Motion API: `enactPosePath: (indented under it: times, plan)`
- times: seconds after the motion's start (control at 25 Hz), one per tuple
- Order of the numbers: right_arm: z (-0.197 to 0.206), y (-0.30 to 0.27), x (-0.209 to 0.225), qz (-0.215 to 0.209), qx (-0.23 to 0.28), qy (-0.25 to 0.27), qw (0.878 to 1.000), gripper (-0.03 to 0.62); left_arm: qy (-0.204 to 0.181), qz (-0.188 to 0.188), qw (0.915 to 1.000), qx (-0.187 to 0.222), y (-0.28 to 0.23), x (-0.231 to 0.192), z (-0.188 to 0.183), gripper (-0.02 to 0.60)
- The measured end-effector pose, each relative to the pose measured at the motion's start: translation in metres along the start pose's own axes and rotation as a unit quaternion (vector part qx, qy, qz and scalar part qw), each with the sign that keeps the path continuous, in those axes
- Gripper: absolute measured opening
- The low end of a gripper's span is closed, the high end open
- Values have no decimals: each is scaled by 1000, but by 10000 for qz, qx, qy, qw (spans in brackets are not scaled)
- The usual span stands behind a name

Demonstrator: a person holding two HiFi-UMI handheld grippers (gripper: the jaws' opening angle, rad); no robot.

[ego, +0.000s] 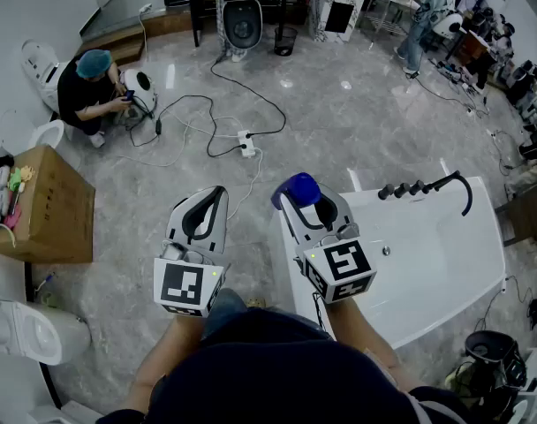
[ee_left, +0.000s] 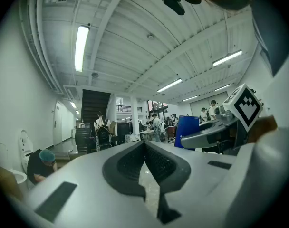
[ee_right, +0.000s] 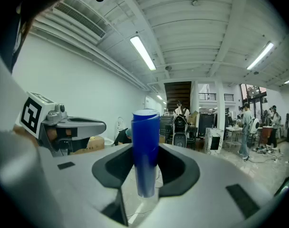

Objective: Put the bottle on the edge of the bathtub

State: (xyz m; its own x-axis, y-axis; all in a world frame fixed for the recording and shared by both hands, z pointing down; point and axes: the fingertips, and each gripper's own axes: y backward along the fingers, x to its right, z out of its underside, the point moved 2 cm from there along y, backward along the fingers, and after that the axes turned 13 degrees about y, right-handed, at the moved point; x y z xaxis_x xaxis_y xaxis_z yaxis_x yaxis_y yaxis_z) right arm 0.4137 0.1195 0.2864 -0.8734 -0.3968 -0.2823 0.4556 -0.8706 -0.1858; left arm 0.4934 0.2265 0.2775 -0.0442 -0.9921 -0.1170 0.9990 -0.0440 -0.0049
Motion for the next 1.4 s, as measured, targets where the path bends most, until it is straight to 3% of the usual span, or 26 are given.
enactPosePath:
  times: [0.36,0.64,0.8,1.04,1.4]
  plan:
    - [8,-35,24,-26,42,2,10000,167,42,45,10000,-57,-36,-20,3,25]
    - [17,-121,43,109,-141,-33,9998,167,252,81,9996,-117,-96,-94,18,25]
    - [22,-179,71,366,-157,-16,9992,167,147,260,9995,-80,-154,-140,11,25]
    - [23,-255,117,801,32,-32,9968,167,161,871,9957,278,-251,-193,-13,25]
    - [31,-303,172,1795,-447,-293,9823,167,366,1813,9827,-36,-351,-225,-7,25]
